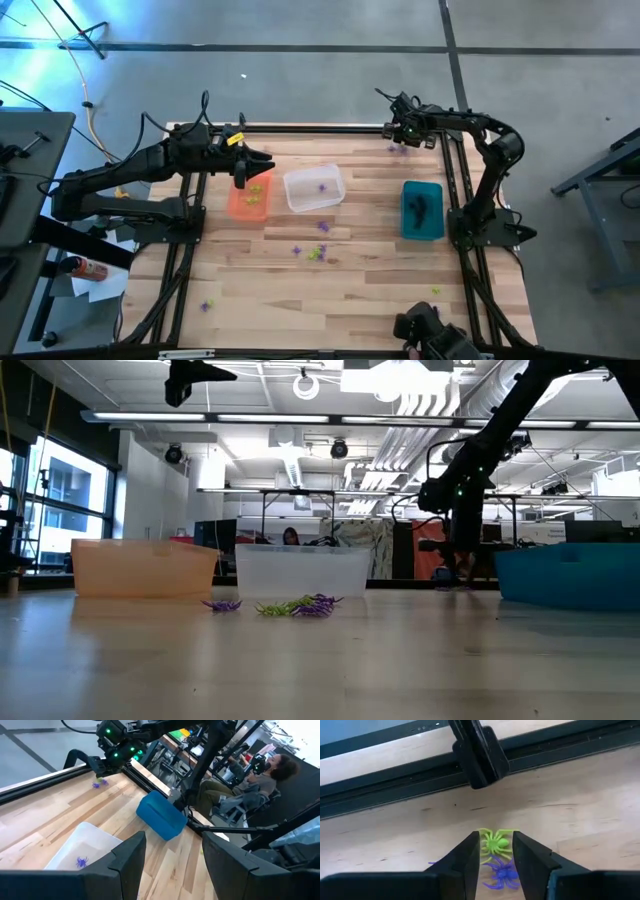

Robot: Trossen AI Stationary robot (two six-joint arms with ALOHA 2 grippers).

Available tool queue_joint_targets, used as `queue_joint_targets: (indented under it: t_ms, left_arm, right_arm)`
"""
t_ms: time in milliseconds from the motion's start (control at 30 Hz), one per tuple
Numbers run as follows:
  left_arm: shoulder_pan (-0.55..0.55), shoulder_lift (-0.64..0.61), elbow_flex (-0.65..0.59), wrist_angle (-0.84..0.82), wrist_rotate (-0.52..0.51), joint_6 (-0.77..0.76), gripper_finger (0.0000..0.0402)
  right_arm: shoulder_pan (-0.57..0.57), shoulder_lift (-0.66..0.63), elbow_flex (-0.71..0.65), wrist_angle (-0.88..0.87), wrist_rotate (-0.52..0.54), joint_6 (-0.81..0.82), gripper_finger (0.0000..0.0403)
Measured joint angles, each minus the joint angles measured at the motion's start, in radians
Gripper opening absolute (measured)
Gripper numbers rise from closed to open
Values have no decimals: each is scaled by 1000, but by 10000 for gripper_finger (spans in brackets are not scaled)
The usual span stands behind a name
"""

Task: Sort Halloween decoration
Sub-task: Put the green spider toy into the orange bin

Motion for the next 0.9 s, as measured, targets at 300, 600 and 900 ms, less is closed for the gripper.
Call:
queue_joint_targets:
  t_ms: [300, 600, 900]
  left_arm:
    - [0, 0, 0, 0, 0, -1, 184]
    - [0, 0, 0, 0, 0, -22, 184]
    - [0, 0, 0, 0, 0, -21, 184]
  right_arm:
    - [-7, 15, 0, 14, 18, -49, 68]
    - [-6, 22, 2, 42, 44, -106, 5]
    - [13, -75, 0, 46, 41, -209, 0]
